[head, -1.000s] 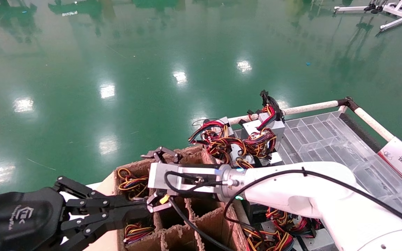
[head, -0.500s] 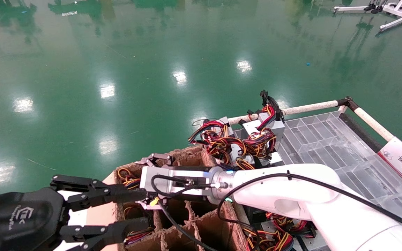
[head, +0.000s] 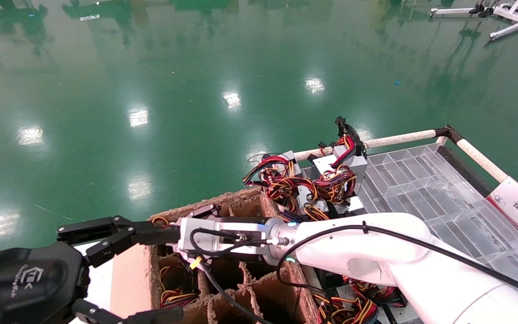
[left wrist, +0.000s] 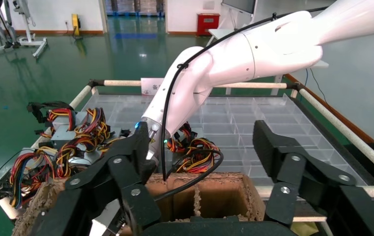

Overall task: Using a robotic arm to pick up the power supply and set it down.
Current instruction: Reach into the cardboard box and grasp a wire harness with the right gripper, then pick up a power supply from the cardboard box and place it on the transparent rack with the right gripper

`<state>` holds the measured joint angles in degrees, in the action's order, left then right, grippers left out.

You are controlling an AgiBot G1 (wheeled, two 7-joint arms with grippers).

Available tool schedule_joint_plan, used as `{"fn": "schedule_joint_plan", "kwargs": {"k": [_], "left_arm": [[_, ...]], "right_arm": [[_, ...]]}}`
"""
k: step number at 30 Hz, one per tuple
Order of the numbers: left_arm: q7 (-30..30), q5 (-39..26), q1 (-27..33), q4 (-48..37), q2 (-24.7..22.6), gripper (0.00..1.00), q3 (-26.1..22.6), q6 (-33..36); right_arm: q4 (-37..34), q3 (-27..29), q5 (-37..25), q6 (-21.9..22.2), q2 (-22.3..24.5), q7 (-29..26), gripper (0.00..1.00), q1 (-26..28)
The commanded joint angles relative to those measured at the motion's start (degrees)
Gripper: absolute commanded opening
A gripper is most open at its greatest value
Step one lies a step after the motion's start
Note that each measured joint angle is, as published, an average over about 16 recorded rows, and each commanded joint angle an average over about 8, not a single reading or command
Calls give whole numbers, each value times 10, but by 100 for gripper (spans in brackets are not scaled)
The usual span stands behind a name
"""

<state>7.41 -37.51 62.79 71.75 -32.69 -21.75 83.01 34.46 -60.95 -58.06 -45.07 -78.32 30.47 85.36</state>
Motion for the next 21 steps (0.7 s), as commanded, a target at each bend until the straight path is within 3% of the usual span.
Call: {"fn": "schedule_joint_plan", "kwargs": {"k": [1,12,21], "left_arm": [[0,0,0,0,0,100,0,0],[0,0,0,0,0,100,0,0],[0,0,0,0,0,100,0,0]], "right_arm": [[-2,-11,10,4,0,2,0,2],[-22,-38,72,-6,3,22,0,8],[-62,-16,150,-69,11,49,0,13]]}}
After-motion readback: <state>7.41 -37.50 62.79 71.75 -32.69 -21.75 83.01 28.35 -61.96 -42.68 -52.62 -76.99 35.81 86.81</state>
